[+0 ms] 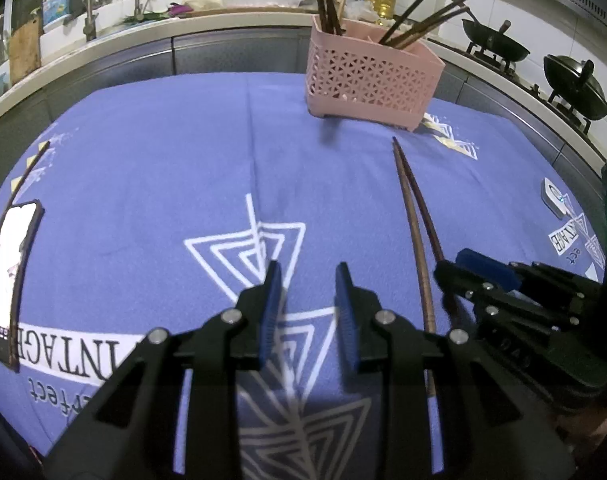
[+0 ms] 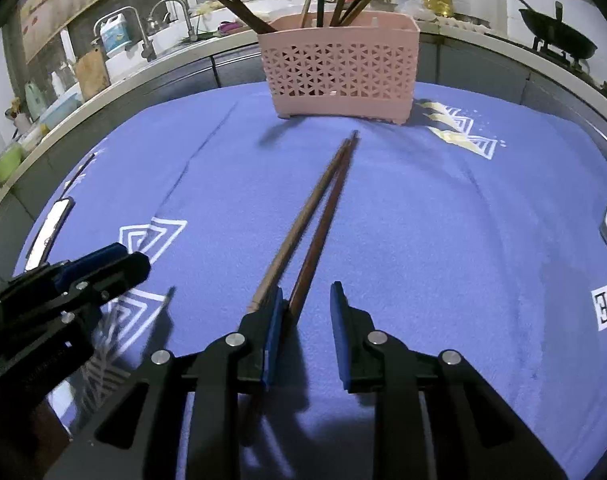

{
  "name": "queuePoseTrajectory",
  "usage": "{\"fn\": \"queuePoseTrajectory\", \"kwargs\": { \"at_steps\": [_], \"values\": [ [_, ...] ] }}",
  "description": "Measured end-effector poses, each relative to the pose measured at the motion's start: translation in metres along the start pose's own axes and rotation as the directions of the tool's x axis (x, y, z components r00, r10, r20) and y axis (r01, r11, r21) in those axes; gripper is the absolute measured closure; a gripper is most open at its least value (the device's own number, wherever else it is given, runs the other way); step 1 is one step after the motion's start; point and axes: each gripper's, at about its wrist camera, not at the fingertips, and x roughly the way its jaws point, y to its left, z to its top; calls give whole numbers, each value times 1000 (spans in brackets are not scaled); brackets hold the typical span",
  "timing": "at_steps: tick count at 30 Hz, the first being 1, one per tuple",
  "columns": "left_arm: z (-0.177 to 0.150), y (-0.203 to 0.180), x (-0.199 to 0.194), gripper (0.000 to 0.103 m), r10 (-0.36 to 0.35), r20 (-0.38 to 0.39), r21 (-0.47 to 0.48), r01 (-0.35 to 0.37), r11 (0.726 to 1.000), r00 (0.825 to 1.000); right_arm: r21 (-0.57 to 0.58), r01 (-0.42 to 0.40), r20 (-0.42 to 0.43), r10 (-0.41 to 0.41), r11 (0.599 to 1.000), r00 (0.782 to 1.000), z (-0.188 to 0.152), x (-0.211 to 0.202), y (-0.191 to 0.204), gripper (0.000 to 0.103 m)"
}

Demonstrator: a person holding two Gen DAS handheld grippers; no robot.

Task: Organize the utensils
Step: 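Close the right tool on one brown chopstick while the left tool closes on another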

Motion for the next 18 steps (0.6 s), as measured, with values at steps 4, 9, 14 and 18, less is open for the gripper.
{"fn": "queuePoseTrajectory", "kwargs": {
  "at_steps": [4, 9, 14, 18],
  "values": [
    [0, 0, 0, 77, 0, 0, -2, 0, 1000, 1000, -12, 26, 1, -26, 1000, 1000, -5, -4, -7, 96],
    [-2, -1, 0, 77, -4, -2, 1, 4, 1000, 1000, 1, 54, 1, -54, 999, 999, -11, -9, -18, 96],
    [-2, -2, 1, 77, -8, -9, -1, 8, 1000, 1000, 34, 62, -5, -62, 997, 998, -17, -16, -29, 96],
    [2, -4, 3, 77, -21, -24, 4, 21, 1000, 999, 65, 52, -15, -51, 997, 999, -23, -22, -36, 96]
  ]
}}
